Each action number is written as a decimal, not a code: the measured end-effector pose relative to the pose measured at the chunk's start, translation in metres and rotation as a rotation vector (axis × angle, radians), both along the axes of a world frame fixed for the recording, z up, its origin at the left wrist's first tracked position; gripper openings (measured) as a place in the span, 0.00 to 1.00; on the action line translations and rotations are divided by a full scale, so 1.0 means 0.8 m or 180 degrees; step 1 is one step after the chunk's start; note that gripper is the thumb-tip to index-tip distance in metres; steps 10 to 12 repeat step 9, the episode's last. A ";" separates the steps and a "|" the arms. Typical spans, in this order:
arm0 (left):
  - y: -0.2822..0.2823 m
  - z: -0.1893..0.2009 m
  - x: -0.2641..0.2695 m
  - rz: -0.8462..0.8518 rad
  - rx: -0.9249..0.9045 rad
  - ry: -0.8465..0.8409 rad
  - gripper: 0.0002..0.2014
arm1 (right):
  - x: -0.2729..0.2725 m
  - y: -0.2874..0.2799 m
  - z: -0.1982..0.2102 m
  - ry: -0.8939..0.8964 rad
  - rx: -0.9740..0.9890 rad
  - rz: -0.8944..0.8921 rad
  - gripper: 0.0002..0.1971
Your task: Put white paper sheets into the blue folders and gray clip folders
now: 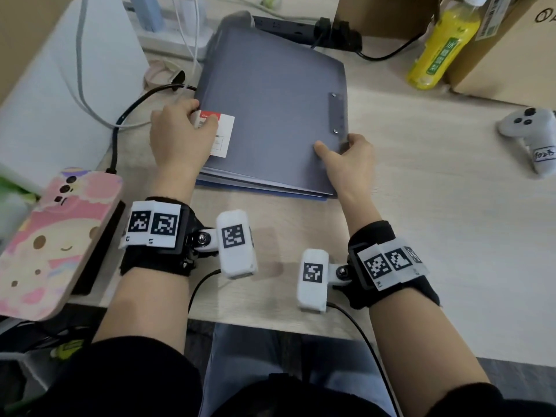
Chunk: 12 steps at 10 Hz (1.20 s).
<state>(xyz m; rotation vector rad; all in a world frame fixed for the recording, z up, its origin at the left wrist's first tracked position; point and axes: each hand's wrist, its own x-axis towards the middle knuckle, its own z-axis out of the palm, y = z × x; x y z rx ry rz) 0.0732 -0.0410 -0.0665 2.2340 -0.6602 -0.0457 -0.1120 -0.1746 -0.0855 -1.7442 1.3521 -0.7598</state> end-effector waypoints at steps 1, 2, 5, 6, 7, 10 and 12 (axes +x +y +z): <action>-0.001 -0.006 0.003 -0.0054 0.0079 -0.0094 0.24 | -0.004 0.002 0.005 0.0589 -0.0103 0.0066 0.25; -0.003 -0.003 0.007 -0.0125 0.0190 -0.0147 0.19 | -0.005 0.002 0.013 0.0939 -0.0194 0.0209 0.29; -0.001 0.008 -0.002 -0.0233 0.0486 -0.0087 0.11 | -0.008 -0.001 0.024 0.1041 -0.0067 0.0435 0.34; -0.001 0.014 -0.016 -0.0059 0.0522 -0.0131 0.15 | -0.013 0.002 0.030 0.1043 -0.0001 0.0535 0.32; -0.004 0.019 -0.036 0.0100 0.0642 -0.0308 0.17 | -0.018 0.001 0.029 0.0985 0.0008 0.0652 0.24; -0.009 0.026 -0.077 -0.0049 0.0819 -0.0466 0.25 | -0.050 0.004 0.044 0.0576 0.0235 0.0784 0.14; -0.009 0.026 -0.077 -0.0049 0.0819 -0.0466 0.25 | -0.050 0.004 0.044 0.0576 0.0235 0.0784 0.14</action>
